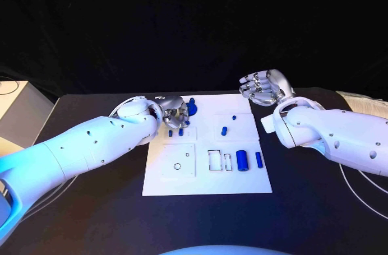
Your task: Assemble the parts on the task board
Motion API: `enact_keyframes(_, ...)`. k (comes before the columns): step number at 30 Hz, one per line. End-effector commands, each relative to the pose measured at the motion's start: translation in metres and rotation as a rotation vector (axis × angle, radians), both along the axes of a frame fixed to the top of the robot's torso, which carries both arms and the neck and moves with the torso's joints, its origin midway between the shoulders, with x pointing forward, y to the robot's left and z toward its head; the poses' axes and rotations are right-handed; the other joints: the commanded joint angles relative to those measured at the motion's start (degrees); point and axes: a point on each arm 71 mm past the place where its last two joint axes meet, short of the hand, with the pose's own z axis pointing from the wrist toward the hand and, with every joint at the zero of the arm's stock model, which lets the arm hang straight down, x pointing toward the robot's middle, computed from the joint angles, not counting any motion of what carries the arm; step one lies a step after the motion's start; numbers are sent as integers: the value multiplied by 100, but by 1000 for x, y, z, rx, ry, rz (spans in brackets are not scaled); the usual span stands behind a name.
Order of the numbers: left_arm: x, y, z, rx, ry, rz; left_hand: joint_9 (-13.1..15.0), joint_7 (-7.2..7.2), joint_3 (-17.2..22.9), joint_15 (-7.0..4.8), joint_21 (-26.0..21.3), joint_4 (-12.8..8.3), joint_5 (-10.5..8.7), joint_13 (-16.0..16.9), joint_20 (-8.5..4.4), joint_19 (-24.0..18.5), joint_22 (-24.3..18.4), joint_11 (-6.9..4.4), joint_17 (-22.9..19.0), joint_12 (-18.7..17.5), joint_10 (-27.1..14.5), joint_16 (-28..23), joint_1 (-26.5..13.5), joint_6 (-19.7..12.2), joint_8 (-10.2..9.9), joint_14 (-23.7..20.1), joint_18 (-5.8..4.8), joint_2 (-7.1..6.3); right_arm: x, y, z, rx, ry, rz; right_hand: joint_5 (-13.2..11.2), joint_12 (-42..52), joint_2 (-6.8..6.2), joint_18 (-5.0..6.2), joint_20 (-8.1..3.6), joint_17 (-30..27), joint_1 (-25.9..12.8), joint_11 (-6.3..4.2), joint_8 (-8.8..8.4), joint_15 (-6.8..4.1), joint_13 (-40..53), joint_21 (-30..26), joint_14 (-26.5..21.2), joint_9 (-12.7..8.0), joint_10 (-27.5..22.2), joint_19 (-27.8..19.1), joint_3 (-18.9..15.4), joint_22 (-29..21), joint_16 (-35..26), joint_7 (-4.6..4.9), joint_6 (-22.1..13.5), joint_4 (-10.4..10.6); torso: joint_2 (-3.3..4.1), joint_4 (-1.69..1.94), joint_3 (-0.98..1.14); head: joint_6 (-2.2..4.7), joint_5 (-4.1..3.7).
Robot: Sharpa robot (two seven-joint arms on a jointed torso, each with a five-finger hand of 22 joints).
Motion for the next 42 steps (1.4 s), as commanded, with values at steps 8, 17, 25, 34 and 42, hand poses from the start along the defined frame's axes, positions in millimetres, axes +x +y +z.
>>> enact_keyframes(8,-2,-4,-4,-5,25,-20,-33,67,735,-44,43,-290,12,-135,-51,18,52,5,27,-173,148,-2,205,-3,-69,-12,22,-46,0,2,1,-5,-7,18,-38,-24,6,21,11,-6,-57,-44,-37,2,-7,5,50,-9,-2,47,-6,-6,-35,-9,49,-18,-3,1,-1,9,1)
enact_keyframes(17,-1,-3,-3,-12,7,-19,-85,110,868,-14,64,-347,7,-143,-29,20,77,41,59,-164,149,6,27,-214,-219,8,18,-173,0,2,1,-5,-7,18,-38,-24,6,21,11,-6,-57,-44,-37,2,-7,5,50,-9,-2,47,-6,-6,-35,-9,49,-18,-1,1,0,26,6)
enact_keyframes(25,-2,-4,-6,-6,10,-28,-92,95,714,4,63,-275,6,-104,-6,19,82,53,73,-93,107,10,-215,-230,-254,21,17,-292,0,2,1,-5,-6,18,-38,-29,7,22,13,-15,-69,-43,-44,3,-7,4,49,-10,-3,48,-4,-26,-40,-9,51,-20,-2,-2,-4,26,4)
enact_keyframes(34,-2,-3,-9,2,15,-30,-91,63,696,-2,70,-300,7,-91,-5,27,91,41,95,-68,99,13,-200,-218,-254,35,15,-296,0,2,1,-4,-6,19,-38,-29,7,22,13,-15,-69,-43,-44,3,-7,4,49,-10,-3,48,-4,-26,-40,-9,51,-20,-2,7,-4,16,1)
enact_keyframes(42,-2,-3,-10,-7,3,-36,-98,26,655,-17,91,-328,6,-52,-14,48,116,23,247,12,111,43,-200,-244,-281,132,9,-306,-1,2,1,-4,-5,19,-38,-29,7,22,13,-15,-69,-43,-44,3,-7,4,49,-10,-3,48,-4,-26,-40,-9,51,-20,1,-2,-2,17,5)
